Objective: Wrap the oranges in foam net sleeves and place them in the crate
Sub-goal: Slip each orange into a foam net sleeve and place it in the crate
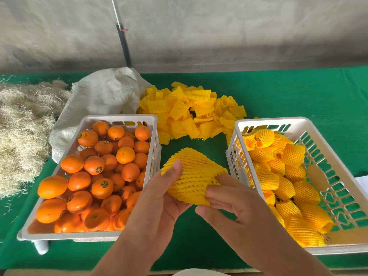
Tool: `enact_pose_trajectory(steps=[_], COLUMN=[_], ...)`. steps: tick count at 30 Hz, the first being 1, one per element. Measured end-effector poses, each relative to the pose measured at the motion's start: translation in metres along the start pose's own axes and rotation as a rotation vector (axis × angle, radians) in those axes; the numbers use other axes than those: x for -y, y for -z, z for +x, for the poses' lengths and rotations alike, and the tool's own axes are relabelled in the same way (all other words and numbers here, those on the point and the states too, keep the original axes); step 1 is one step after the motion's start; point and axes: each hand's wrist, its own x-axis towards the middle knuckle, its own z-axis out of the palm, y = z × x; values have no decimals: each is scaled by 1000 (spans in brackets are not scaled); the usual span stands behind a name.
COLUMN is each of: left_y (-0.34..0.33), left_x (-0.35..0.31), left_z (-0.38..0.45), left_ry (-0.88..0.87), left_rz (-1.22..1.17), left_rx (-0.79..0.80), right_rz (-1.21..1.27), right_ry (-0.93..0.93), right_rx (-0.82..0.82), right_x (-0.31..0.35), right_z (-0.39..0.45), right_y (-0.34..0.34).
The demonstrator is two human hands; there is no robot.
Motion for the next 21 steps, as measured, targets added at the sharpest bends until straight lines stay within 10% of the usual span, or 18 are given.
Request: enact_pose_trajectory(steps=[7,14,21], left_y=[14,3,6], left_x=[-4,6,24], left_z=[3,-6,2], left_ry=[-64,-224,-260], left_rz=[110,668,1036], left_rx=[-89,56,-60], right_rz=[98,293,406], right_ry=[-55,-265,-396], right_rx=[-284,140,174], right_x=[-5,-23,-41], right_z=[4,28,24], right_y=[24,27,16])
